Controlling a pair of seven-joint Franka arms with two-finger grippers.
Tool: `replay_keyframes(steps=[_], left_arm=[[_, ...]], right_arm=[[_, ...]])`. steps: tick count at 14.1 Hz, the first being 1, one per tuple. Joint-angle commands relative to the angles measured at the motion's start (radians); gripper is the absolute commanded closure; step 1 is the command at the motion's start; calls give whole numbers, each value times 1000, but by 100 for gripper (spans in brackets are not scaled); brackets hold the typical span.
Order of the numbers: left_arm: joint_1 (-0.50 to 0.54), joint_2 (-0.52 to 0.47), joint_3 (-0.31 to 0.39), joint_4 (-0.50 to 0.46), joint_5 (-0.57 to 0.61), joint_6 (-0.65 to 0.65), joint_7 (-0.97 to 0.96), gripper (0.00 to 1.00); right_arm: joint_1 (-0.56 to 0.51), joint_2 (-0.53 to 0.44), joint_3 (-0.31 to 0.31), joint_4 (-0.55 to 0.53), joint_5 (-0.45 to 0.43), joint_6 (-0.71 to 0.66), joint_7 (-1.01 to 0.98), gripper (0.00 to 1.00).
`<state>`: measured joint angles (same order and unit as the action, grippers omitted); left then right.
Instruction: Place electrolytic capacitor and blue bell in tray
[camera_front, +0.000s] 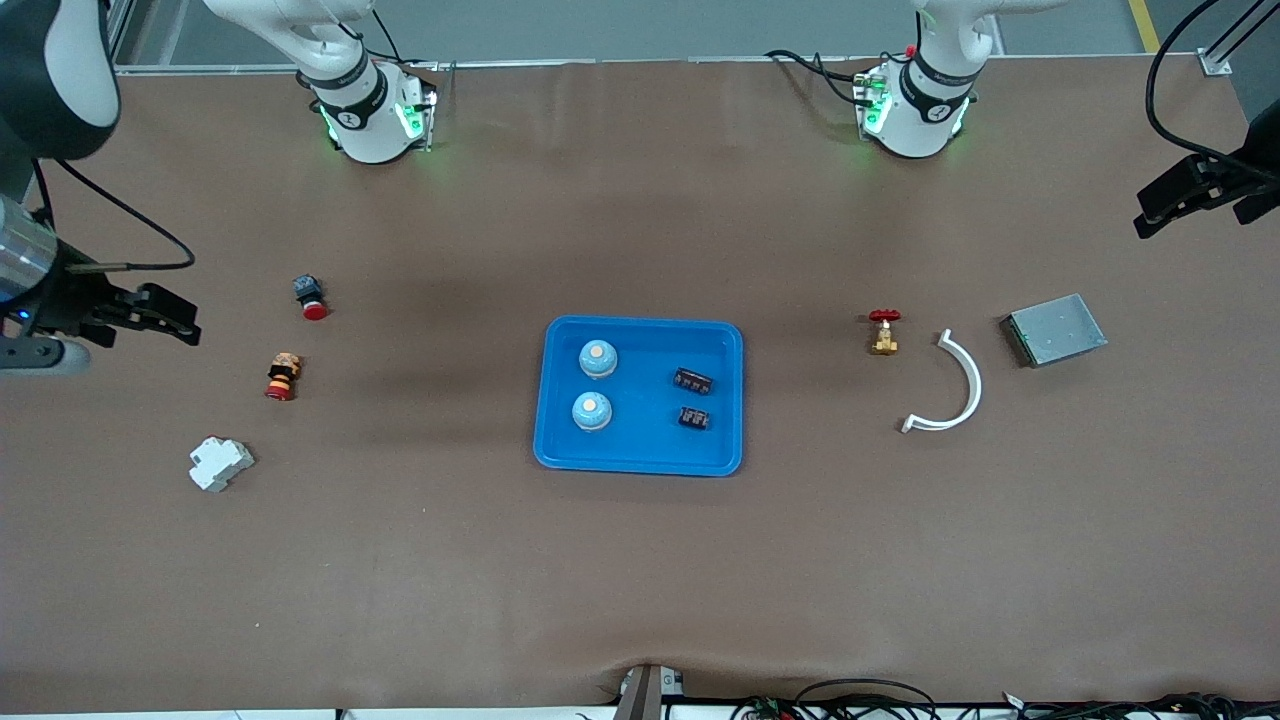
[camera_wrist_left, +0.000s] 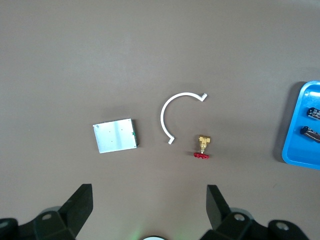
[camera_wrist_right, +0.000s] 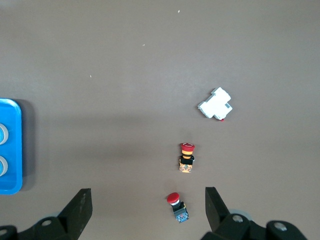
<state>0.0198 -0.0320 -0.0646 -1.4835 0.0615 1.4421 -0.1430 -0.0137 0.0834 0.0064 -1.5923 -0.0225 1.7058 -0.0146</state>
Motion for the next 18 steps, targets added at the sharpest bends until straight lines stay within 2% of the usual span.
replay_keyframes(steps=[1,7,10,18], left_arm=[[-3,-19,6,-17,-19,11,14,0],[-3,-25,8,-17,-17,6,16,0],[-3,-25,6,-17,-17,3,14,0],[-11,-17,2,-21,-17,3,16,0]], right_arm=[[-38,-48,18,-12,-11,-24,-1,0],[-42,-82,-19,-3,-10,-63,-4,0],[-42,-76,-19,49,-10,-104,8,0],[-48,-76,-19,80,-10,-126,4,0]])
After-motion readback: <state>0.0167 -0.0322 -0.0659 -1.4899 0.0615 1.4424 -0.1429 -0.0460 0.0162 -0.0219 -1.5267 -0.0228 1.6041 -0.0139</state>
